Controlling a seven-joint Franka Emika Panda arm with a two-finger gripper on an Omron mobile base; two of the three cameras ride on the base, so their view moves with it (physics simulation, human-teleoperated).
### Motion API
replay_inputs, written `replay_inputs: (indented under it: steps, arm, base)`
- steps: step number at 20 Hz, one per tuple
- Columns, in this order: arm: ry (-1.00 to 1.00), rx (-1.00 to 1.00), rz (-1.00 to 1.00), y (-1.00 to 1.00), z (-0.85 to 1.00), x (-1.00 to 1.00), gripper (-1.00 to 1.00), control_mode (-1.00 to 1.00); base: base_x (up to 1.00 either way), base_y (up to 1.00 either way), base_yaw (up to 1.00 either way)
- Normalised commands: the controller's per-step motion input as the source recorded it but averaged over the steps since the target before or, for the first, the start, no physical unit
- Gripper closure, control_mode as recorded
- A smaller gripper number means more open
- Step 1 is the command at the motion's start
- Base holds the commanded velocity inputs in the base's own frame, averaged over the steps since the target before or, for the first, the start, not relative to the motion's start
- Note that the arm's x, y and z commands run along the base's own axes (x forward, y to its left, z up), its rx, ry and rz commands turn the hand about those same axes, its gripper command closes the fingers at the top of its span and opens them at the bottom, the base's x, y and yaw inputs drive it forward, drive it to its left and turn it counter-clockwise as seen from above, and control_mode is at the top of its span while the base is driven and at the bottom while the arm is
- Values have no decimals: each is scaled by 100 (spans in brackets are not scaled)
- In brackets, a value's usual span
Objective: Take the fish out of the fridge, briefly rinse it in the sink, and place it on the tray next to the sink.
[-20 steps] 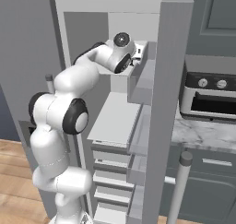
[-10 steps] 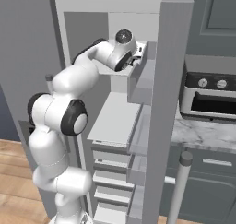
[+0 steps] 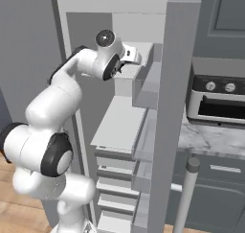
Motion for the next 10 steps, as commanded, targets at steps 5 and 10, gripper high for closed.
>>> replay_inputs:
  steps: [5, 10]
  arm:
    - [-4, 3, -9, 40, 52, -100, 100, -100]
    - [0, 13, -11, 16, 43, -100, 100, -100]
  base:
    - [0, 0, 0]
    - [0, 0, 0]
